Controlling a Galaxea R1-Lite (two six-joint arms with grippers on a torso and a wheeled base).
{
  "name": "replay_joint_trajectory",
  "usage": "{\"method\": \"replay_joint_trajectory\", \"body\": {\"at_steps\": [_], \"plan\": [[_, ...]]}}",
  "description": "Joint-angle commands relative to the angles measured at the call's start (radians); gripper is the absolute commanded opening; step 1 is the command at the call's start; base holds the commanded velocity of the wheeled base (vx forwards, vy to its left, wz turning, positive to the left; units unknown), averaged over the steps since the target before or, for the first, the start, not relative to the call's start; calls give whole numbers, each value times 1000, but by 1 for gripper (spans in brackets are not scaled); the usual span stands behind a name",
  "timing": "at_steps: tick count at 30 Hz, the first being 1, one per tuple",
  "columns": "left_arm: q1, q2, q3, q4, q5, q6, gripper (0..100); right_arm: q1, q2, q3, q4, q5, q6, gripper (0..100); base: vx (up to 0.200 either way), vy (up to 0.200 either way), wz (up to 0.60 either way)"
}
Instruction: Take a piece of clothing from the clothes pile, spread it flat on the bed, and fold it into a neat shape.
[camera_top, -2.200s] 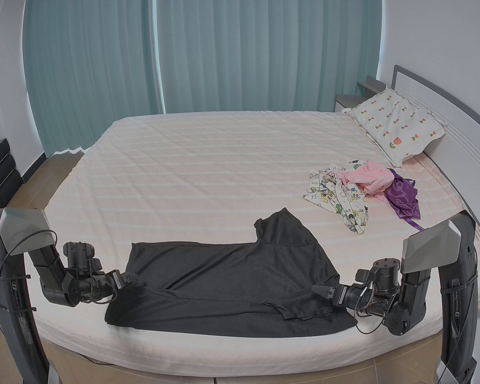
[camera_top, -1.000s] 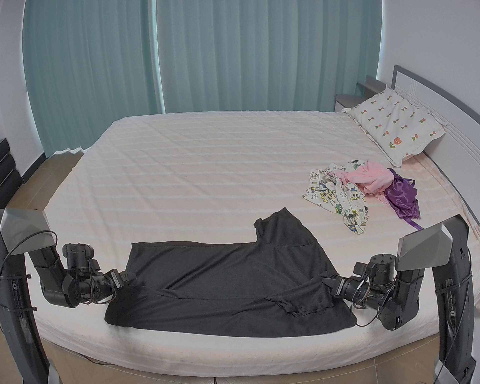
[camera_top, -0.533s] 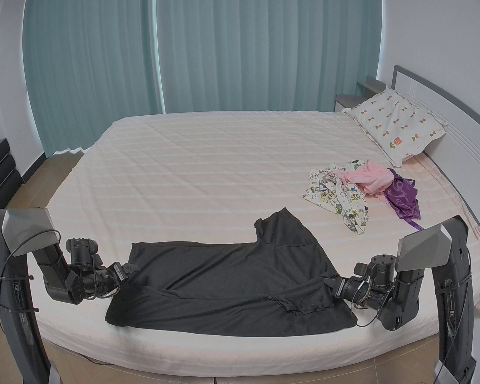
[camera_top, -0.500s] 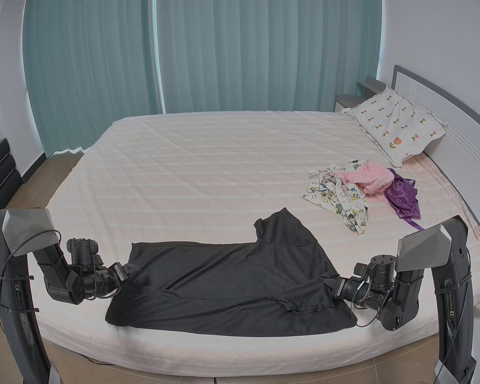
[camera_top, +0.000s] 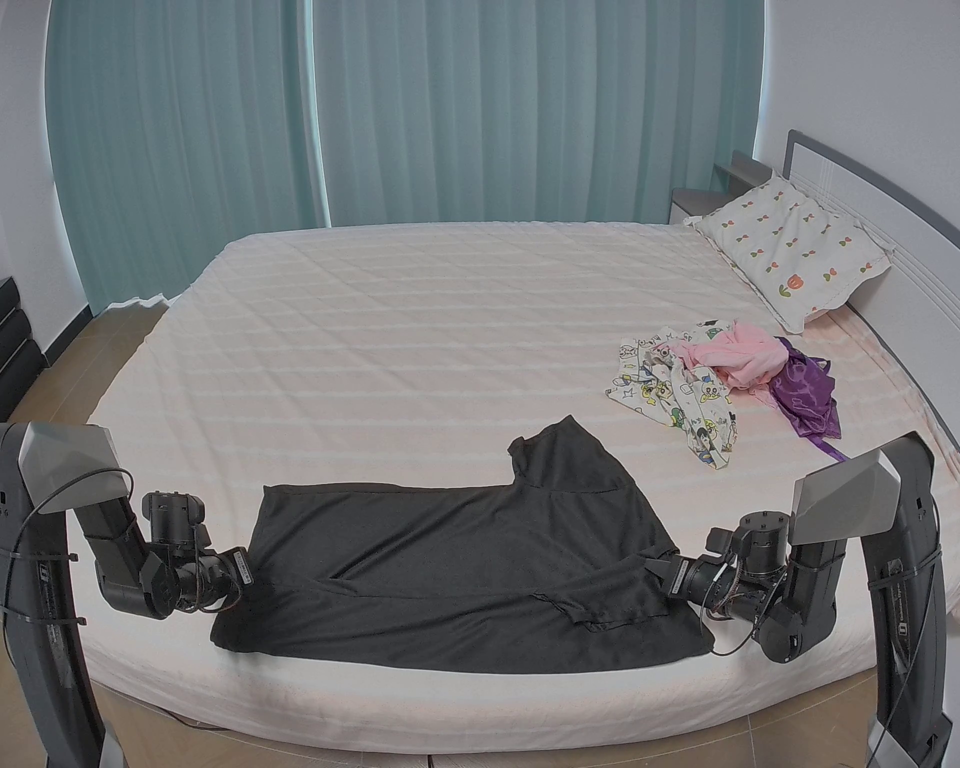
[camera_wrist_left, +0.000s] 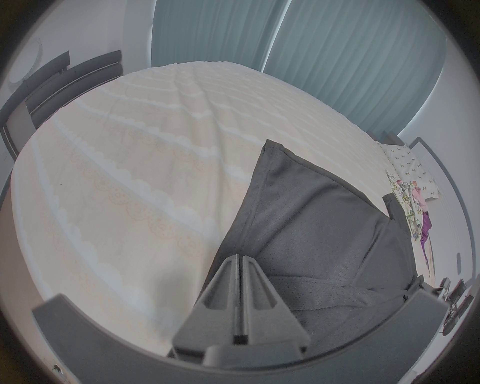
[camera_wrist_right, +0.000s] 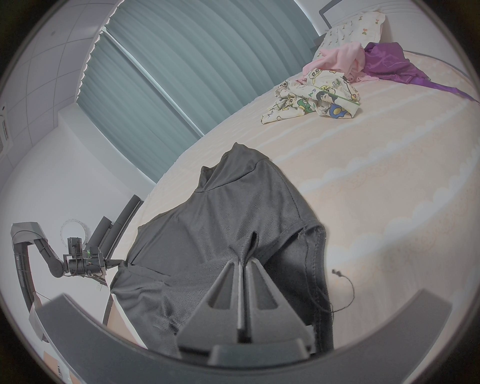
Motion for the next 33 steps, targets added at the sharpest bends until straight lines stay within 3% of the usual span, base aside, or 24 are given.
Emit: {"method": "replay_joint_trajectory", "body": {"at_steps": [1,3,8,23,24,33], "plan": [[4,14,-1,-5,4,-1,0,2,0,1,-1,-2,0,0,0,0,0],[5,14,-2,-8,5,-4,0,2,-1,1,-1,-4,0,0,0,0,0],[32,14,-40,-57,91,-86,0,0,-1,-2,-2,-14,0,0,0,0,0],[30,48,-40,-57,96,-80,0,2,14,-8,-1,-16,-2,0,0,0,0],[27,49,-39,-55,91,-81,100,2,17,-11,1,-16,-2,100,0,0,0],[28,37,-42,-63,82,-90,100,-15,5,-11,-1,-16,1,100,0,0,0]]}}
